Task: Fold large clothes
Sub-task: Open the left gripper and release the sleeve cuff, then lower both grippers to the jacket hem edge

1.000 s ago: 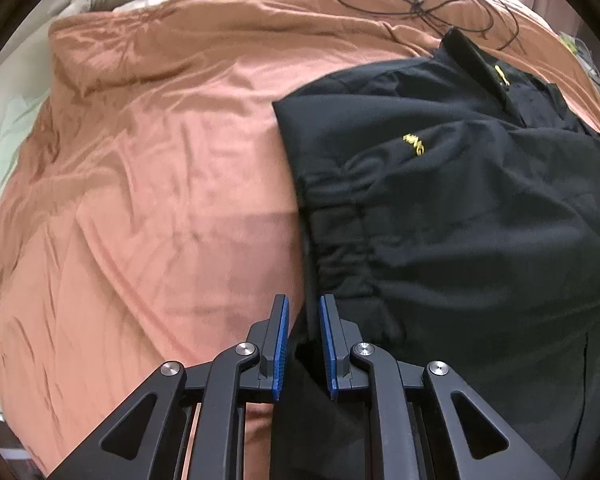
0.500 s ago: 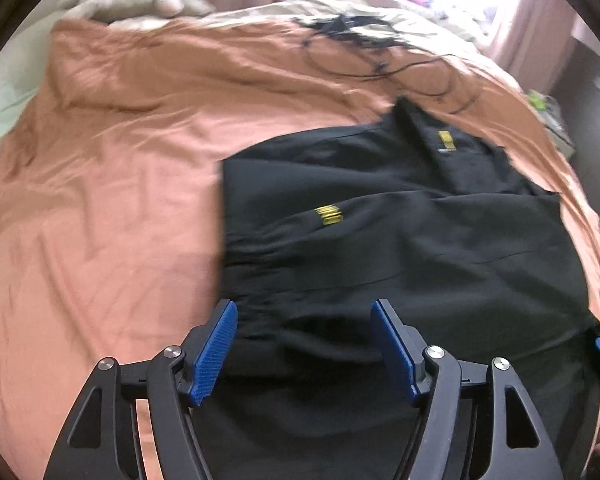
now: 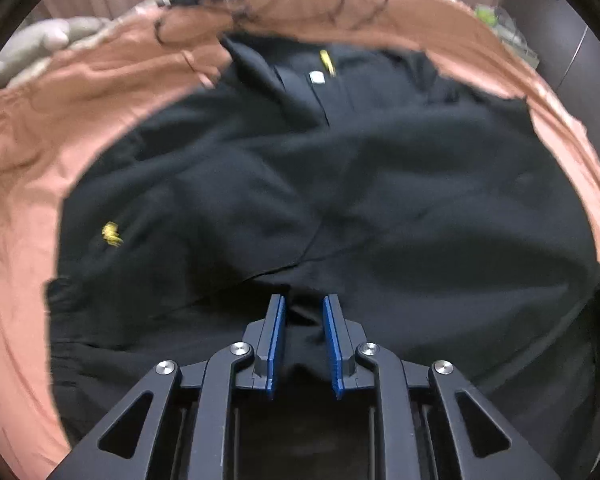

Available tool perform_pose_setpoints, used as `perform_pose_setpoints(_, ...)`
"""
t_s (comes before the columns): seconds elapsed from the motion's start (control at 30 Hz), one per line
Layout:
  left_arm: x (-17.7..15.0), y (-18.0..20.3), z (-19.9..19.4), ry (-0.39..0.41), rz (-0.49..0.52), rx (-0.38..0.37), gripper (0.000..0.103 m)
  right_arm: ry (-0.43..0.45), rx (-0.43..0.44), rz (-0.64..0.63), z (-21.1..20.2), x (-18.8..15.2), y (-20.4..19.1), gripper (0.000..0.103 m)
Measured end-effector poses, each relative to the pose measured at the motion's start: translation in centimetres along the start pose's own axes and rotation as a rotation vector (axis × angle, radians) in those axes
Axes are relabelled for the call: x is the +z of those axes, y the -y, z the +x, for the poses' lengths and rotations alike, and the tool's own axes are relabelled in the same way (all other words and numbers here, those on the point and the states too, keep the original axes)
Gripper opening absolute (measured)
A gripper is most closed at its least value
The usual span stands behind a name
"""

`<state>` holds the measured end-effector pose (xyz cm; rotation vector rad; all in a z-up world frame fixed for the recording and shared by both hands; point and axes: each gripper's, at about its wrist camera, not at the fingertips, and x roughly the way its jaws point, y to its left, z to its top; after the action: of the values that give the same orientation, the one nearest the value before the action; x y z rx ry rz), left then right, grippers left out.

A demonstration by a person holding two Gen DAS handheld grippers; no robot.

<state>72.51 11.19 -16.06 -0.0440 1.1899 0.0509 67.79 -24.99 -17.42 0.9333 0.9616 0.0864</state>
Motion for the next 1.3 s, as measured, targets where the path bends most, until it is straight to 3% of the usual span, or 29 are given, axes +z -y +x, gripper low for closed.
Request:
perform_pose_setpoints(0.13, 0.7, 1.0, 1.0, 0.031, 0.026, 0.02, 0.021, -0.001, 0.008, 0.028, 0.1, 0.5, 0.7, 0.044)
perform_pose_setpoints(0.23, 1.5, 1.6, 1.1, 0.057, 0.021, -0.081, 0.018, -0.006, 0.016, 0.05, 0.2, 0.6, 0.9, 0.044)
perform_pose_setpoints(0.47, 0.3, 0.6, -2.0, 0.09, -0.016, -0.158, 0.022, -0.002, 0.028, 0.017, -1.7, 0.4, -0.4, 0.044)
perform_pose_setpoints(0.53, -0.4, 0.4, -3.2, 0.094, -0.03, -0.152, 0.028, 0.006, 0.029, -0.001, -2.4, 0.1, -0.8, 0.054)
perform_pose_setpoints(0.57, -1.2, -0.3, -4.3, 0.101, -0.038, -0.148, 0.04, 0.011, 0.029, -0.014, -2.9, -0.2, -1.0, 0.06)
perform_pose_setpoints(0.67, -3.3, -1.9, -7.4, 0.136, -0.057, -0.125, 0.067, 0.008, 0.028, -0.043, -4.1, -0.9, -1.2, 0.061)
perform_pose_setpoints(0.83, -7.4, -4.7, -11.9, 0.156, -0.118, -0.121, 0.067, 0.008, 0.021, -0.094, -6.7, -1.8, -1.3, 0.064)
perform_pose_setpoints(1.0, -11.7, -6.4, -16.1, 0.185, -0.153, -0.121, 0.067, 0.028, 0.015, -0.144, -10.1, -3.4, -0.2, 0.078)
perform_pose_setpoints(1.3, -20.0, -9.6, -22.0, 0.236, -0.209, -0.102, 0.067, 0.045, -0.023, -0.254, -17.5, -7.2, 2.6, 0.079)
